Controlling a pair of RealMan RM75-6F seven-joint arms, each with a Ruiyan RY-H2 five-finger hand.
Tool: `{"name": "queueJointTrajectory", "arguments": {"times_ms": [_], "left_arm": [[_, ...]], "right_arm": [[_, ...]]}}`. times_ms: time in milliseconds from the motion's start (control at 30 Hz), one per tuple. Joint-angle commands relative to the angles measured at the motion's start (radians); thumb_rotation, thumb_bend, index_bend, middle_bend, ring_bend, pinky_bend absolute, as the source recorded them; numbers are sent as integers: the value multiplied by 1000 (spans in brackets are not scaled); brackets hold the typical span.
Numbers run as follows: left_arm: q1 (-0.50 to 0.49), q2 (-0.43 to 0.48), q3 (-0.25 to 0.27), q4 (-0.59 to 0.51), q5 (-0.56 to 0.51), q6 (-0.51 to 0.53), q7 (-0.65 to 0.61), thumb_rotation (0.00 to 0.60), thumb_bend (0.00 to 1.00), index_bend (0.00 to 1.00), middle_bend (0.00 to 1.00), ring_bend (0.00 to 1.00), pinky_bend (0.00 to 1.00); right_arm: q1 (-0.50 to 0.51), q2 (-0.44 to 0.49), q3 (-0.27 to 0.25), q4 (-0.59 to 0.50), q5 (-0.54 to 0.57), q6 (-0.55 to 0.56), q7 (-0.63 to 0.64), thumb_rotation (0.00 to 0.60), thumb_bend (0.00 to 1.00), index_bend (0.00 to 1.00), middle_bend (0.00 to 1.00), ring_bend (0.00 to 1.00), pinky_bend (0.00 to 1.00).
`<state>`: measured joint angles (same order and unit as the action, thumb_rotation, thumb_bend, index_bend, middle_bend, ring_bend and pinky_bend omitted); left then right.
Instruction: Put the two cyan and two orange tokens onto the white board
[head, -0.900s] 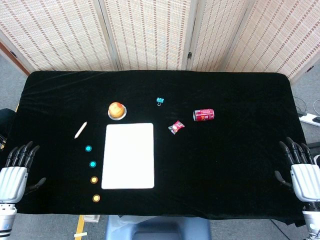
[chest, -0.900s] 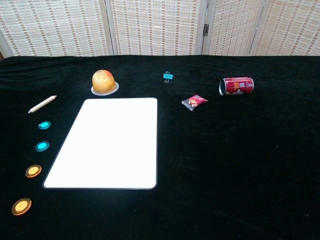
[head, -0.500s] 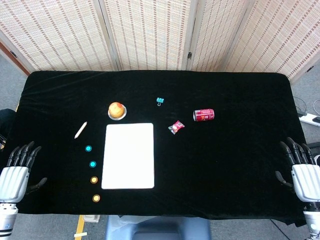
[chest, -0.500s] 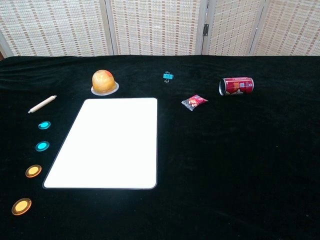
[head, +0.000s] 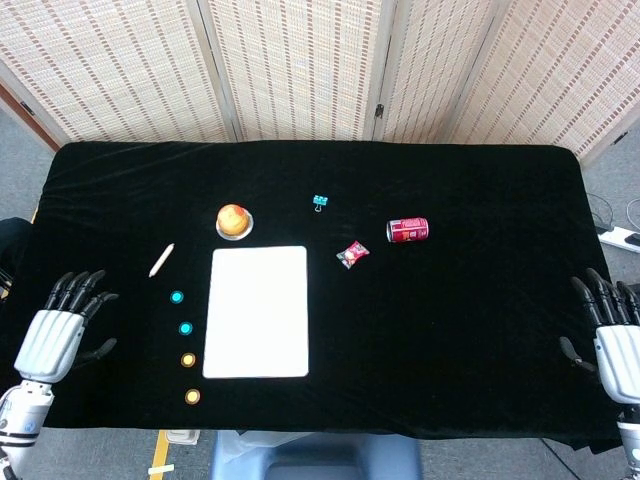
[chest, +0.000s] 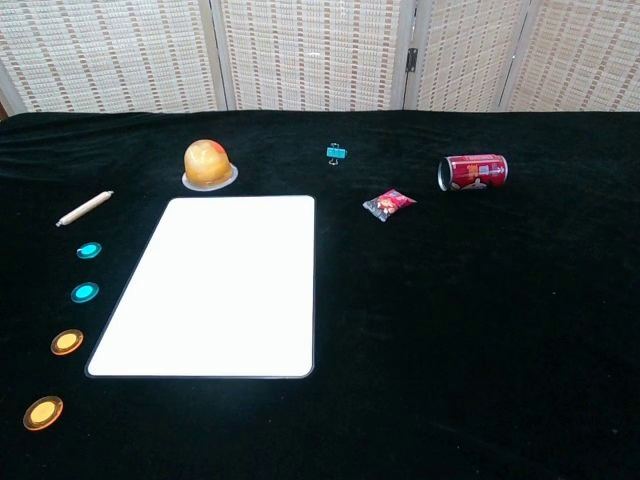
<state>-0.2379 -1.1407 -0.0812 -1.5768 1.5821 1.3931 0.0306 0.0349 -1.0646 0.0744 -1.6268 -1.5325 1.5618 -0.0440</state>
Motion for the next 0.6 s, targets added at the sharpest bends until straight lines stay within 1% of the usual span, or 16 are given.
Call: {"name": "queueJointTrajectory", "arguments": {"times_ms": [33,267,367,600], "left_arm": [[-66,-13,-21,39,12,-68,-53,600,281,337,140,109,0],[-193,-96,-45,177,3,-202,-138,600,352,388,163,115,0],[-233,-132,-46,238,-7,-251,-141,600,361,396,164,107,0],[-290,-213,-31,352,-52,-353,-123,600,359,401,164,43,0]], "right_arm": [[1,2,-1,-4,-1,-3,-1,600,357,0,32,85,41],[5,12,1,-17,-4,-6,-6,600,357,0,32,86,41],[4,17,1,-25,-7,-4,-10,600,357,0,32,84,41],[2,20,-1,-29,-3,-5,-11,600,358,0,32,86,41]]}}
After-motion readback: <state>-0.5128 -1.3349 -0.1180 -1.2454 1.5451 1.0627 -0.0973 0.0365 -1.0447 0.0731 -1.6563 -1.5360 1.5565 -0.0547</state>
